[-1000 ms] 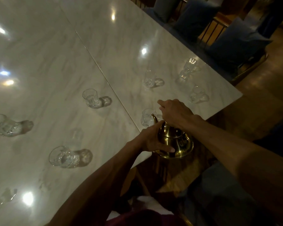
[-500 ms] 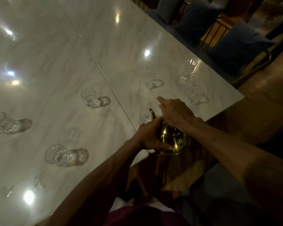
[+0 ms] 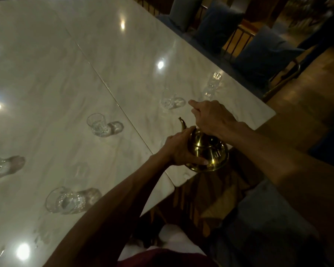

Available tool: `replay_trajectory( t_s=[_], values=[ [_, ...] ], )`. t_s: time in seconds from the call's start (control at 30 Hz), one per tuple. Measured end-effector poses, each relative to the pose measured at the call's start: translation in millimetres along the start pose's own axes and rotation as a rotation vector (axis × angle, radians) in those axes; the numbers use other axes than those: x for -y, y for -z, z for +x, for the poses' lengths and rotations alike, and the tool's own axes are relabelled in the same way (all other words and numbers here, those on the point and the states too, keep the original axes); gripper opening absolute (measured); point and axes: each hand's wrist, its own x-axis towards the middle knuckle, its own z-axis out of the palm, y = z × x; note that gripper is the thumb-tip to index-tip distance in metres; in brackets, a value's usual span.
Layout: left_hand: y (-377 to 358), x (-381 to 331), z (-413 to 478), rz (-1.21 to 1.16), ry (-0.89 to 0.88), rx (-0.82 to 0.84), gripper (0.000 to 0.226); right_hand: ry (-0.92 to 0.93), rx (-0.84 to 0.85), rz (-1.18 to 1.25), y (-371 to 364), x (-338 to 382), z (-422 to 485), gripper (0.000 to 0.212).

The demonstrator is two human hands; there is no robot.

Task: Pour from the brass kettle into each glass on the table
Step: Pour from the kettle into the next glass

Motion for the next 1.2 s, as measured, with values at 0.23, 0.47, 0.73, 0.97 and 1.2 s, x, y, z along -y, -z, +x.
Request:
replay_trajectory(
  t_s=[0.23,0.47,0.73,0.97,1.2],
  values=[
    [23,1,36,-0.031,0.057,-0.001,0.123,0.001,0.007,-0.008,10,-11,43,0.043],
    [43,10,92,-0.149,0.131,-0.009,0.129,0.087,0.038,-0.067,17,-28,102,0.039],
    [56,21,148,-0.258,0.226,-0.052,0.128,0.195,0.155,-0.078,2,-54,183,0.038],
    [60,38,191,-0.309,0.310,-0.071,0.114,0.183,0.273,-0.051,-14,-72,242,0.046],
    [57,50,212,-0.376,0.317,-0.145,0.097,0.242,0.359,-0.079,-22,-72,277,0.048]
  ],
)
